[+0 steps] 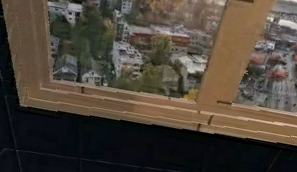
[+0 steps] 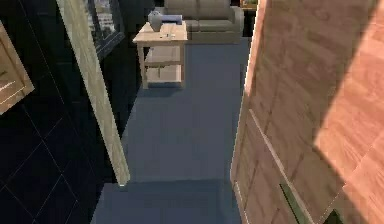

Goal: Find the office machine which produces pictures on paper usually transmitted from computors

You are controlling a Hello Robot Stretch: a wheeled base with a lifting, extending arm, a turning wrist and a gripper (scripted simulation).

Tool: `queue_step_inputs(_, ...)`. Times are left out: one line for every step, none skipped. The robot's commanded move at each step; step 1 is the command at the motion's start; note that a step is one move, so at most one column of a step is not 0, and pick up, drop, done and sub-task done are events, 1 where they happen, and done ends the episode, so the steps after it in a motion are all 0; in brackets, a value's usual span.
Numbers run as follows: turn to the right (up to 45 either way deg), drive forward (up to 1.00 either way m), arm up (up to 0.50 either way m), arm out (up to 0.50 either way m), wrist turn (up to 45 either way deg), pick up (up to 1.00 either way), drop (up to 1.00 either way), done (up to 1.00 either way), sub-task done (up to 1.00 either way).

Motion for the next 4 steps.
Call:
queue_step_inputs(45.0,0.00,0.00,0.00,0.0,0.00,0.00,0.00,0.00)
queue_step_inputs(18.0,0.00,0.00,0.00,0.0,0.00,0.00,0.00,0.00)
queue_step_inputs(0.0,0.45,0.00,0.00,0.0,0.00,0.00,0.00,0.00)
queue_step_inputs(39.0,0.00,0.00,0.00,0.0,0.00,0.00,0.00,0.00)
